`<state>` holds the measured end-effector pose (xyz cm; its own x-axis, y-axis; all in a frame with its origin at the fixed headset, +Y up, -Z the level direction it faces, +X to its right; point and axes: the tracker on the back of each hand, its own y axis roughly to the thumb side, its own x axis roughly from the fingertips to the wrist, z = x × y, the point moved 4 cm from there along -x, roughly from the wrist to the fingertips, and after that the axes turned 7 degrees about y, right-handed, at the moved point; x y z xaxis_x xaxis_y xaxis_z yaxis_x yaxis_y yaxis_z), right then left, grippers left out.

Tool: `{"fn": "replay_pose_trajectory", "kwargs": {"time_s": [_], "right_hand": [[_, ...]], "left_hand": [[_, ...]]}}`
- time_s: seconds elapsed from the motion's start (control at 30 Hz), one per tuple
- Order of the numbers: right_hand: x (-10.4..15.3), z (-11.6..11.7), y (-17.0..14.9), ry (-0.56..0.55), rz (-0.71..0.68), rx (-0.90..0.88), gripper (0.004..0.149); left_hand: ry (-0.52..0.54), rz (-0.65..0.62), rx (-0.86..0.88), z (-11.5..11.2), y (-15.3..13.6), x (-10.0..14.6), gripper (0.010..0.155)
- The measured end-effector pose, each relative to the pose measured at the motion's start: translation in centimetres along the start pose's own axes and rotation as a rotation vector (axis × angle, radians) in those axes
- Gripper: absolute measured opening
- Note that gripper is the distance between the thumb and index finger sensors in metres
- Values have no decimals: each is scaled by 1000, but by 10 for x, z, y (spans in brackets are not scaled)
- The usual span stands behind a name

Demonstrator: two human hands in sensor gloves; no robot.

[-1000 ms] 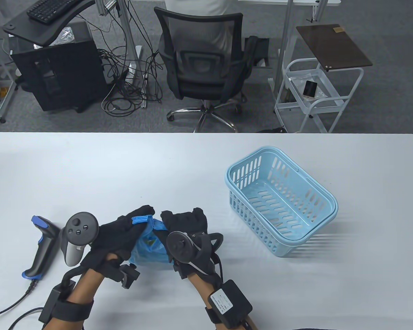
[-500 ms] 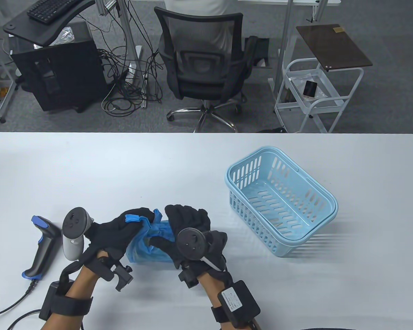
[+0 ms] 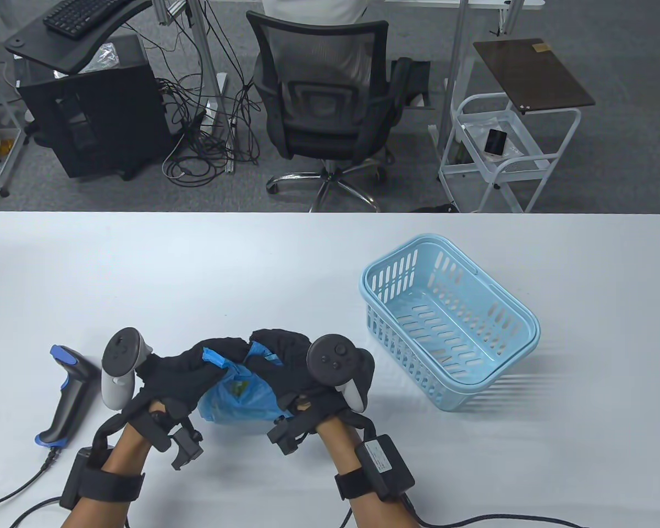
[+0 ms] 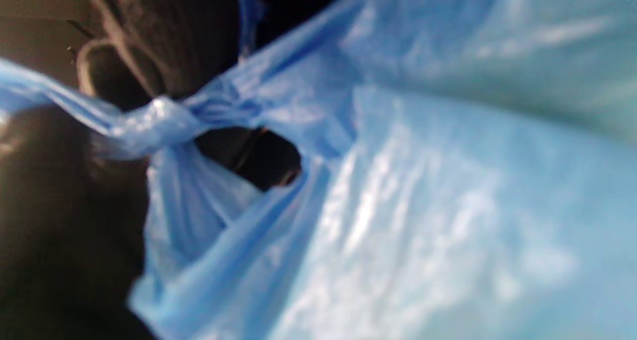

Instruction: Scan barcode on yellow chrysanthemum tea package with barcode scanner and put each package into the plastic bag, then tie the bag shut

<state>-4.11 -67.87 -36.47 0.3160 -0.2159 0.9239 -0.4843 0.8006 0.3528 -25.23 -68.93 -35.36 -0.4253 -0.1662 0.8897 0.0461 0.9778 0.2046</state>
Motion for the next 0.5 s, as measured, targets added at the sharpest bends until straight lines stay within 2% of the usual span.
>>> {"fn": "replay_pose_trajectory", "kwargs": {"time_s": [0.1,0.2,0.23,0.33,0.4,0.5], "right_hand": [[3,-4,3,-34,4,9,42],[5,-4,7,-27,-10,21,42],[6,-5,8,-27,-15,48,42],[9,-7,15,-42,-32,107,40],[11,-8,18,-50,-35,144,39],[13,-9,21,-68,-47,222,36]], "left_hand": [[-43,6,-82,-3,3,1,59],[-14,-16,-161,-1,10,2,61],[22,-28,-183,2,14,3,58],[244,-92,-282,17,26,10,47],[331,-90,-348,24,28,14,46],[410,-31,-572,29,27,17,44]]}}
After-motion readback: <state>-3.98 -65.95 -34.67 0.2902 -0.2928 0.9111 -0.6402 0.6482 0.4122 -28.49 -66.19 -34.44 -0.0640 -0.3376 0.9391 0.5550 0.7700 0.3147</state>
